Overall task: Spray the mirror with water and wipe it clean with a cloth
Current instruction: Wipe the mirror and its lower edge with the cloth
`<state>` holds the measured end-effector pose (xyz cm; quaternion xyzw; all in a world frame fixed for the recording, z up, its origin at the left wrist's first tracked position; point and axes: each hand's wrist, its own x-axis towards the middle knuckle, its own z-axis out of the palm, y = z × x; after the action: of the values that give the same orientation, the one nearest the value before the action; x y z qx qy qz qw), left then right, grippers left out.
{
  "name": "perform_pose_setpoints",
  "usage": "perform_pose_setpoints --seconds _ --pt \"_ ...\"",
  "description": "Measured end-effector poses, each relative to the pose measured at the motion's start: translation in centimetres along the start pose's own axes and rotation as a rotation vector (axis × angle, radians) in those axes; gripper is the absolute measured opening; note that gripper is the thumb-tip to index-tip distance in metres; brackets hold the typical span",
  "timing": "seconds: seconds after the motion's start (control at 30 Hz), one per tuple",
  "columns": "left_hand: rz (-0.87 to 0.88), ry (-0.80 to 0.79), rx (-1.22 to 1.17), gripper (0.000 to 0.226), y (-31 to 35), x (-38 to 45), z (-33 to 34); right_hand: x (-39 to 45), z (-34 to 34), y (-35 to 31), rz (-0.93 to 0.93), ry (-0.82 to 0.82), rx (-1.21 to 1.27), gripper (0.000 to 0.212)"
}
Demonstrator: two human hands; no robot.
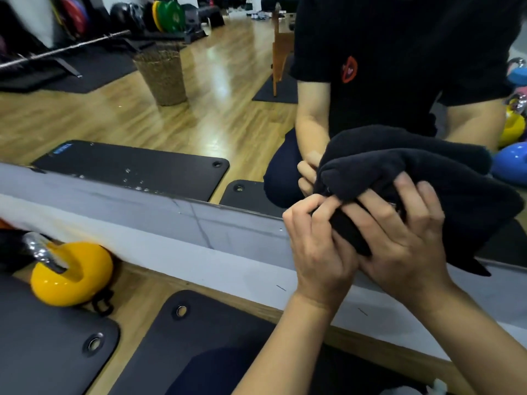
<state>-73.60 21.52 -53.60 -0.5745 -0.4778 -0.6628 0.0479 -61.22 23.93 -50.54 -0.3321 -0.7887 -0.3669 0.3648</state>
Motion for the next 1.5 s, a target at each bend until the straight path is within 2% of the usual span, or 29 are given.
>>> perform_pose_setpoints --seconds 0.23,0.37,0.5,0.6,0.7,1.1,1.23,1.37,1.5 --pt "-0.062 0.096 0.051 0.035 -2.5 1.4 -2.9 3.7 1.3 -3.0 -0.084 0.024 0.105 0.058" --pt "-0.096 0.129 0.048 0.039 -4.0 1.9 -4.1 5.3 1.9 -4.6 -0.086 0.048 0.150 0.068" --pt "-0.115 0.137 0.029 0.042 -5.2 2.6 -5.7 6.6 2.5 -6.2 -0.101 -0.004 0.008 0.071" --pt "-0.105 0.132 0.026 0.051 -6.0 3.0 -7.0 7.5 2.9 -7.3 -0.035 0.045 -0.157 0.078" --pt "-0.099 0.147 0.011 0.057 -6.6 3.4 -7.6 8.2 3.7 -8.5 -0.006 0.062 -0.203 0.081" --pt "-0.443 0.267 -0.198 0.053 -7.3 4.3 -10.4 10.0 5.7 -12.5 -0.126 -0.057 -0.176 0.065" --pt "-0.526 0.223 -0.216 0.052 -7.4 4.5 -12.0 11.0 6.0 -13.8 -0.137 -0.078 -0.127 0.062" --pt "-0.634 0.144 -0.260 0.052 -7.0 4.6 -14.2 11.6 6.5 -14.9 -0.152 -0.114 -0.138 0.068" --pt "-0.720 0.151 -0.246 0.042 -6.8 6.3 -15.7 13.9 7.1 -16.3 -0.200 -0.124 -0.140 0.065"
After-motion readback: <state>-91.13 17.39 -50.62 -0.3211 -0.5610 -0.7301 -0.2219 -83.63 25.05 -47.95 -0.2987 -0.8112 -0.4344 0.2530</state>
